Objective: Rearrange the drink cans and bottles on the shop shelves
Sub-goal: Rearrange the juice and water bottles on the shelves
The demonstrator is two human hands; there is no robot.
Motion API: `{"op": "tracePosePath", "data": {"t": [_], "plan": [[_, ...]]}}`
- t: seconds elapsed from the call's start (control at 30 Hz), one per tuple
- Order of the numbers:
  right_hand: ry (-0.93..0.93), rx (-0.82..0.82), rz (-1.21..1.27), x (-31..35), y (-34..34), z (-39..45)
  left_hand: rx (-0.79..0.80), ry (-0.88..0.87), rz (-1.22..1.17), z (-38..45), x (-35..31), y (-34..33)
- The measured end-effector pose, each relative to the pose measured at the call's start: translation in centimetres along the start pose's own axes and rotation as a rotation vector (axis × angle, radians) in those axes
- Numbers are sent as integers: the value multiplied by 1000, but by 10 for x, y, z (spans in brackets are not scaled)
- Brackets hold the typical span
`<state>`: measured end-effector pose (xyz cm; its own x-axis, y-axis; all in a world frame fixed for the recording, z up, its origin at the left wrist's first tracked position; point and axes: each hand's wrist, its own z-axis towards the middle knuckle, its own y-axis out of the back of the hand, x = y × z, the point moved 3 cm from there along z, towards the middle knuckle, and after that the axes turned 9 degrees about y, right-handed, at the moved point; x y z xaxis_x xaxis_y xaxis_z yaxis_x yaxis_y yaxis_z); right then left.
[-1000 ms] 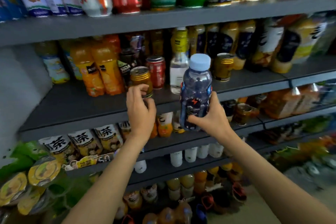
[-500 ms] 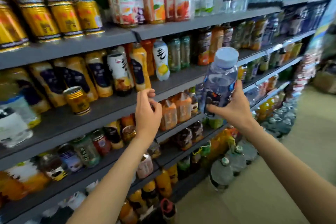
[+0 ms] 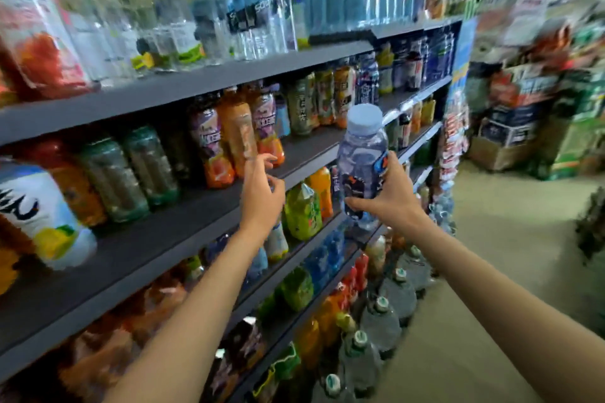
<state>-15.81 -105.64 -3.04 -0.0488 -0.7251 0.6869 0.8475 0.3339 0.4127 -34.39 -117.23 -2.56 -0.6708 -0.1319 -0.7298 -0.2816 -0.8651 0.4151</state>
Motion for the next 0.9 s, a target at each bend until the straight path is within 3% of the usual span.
{"op": "tracePosePath", "data": {"t": [0.23, 0.37, 0.67, 0.9], "plan": [[-63, -106, 0, -136, 79, 105, 168, -10, 141, 93, -44, -159], [-74, -140, 33, -214, 115, 173, 150, 15, 184, 137, -65, -242], [99, 93, -47, -358, 188, 318, 123, 236, 254, 207, -81, -412], [173, 143, 33, -417, 162, 424, -25, 356, 244, 282, -69, -467]]}}
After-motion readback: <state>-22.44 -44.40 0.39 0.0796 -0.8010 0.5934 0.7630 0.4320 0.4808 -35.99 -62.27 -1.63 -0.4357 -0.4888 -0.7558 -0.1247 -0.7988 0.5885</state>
